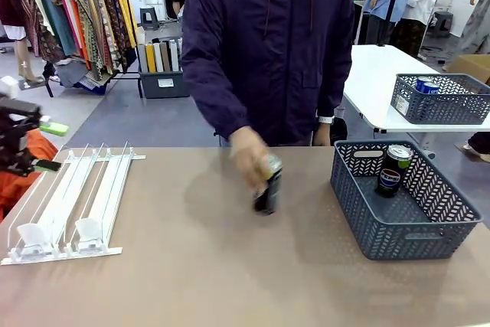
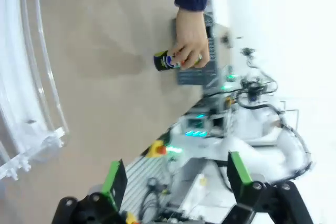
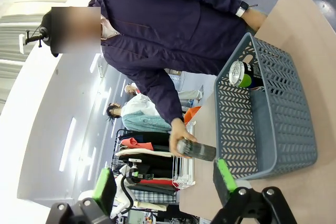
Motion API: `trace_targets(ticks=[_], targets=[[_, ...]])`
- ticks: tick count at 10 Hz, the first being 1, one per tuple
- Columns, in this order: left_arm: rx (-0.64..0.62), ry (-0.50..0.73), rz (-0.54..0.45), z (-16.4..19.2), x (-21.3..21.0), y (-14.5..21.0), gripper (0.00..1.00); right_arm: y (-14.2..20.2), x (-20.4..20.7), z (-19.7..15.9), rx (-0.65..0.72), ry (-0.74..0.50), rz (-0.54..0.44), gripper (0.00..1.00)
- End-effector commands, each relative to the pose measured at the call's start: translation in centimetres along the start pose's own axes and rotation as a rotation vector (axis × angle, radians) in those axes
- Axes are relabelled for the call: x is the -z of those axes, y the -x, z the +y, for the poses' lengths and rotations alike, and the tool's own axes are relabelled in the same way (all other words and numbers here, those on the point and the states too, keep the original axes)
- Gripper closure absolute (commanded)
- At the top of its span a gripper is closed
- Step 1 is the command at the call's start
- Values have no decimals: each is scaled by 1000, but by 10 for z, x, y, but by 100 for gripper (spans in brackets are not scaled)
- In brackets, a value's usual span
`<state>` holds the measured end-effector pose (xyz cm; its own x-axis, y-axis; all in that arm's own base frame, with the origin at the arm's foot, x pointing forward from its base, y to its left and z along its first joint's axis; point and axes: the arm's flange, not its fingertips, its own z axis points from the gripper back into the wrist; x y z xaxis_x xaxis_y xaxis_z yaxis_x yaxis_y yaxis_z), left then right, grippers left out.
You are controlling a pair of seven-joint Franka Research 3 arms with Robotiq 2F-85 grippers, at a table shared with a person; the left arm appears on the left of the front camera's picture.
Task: Retrieve and store the cans from the dispenser.
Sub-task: Pick up one can from the Automatic Can Dispenser and place it in the middle of the table.
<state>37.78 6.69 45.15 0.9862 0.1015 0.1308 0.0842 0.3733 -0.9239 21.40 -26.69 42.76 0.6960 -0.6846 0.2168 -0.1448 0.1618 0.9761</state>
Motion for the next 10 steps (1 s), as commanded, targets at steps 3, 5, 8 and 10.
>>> trace_targets(ticks=[3,5,8,10], targets=[[-20,95,-36,20,-7,3,0,-1,1,4,5,-9,-5,0],[-20,95,-36,20,-7,3,0,-1,1,4,5,-9,-5,0],[-20,95,-36,20,-7,3,0,-1,1,4,5,-9,-5,0],[-20,95,-36,20,-7,3,0,-1,1,4,5,-9,-5,0]])
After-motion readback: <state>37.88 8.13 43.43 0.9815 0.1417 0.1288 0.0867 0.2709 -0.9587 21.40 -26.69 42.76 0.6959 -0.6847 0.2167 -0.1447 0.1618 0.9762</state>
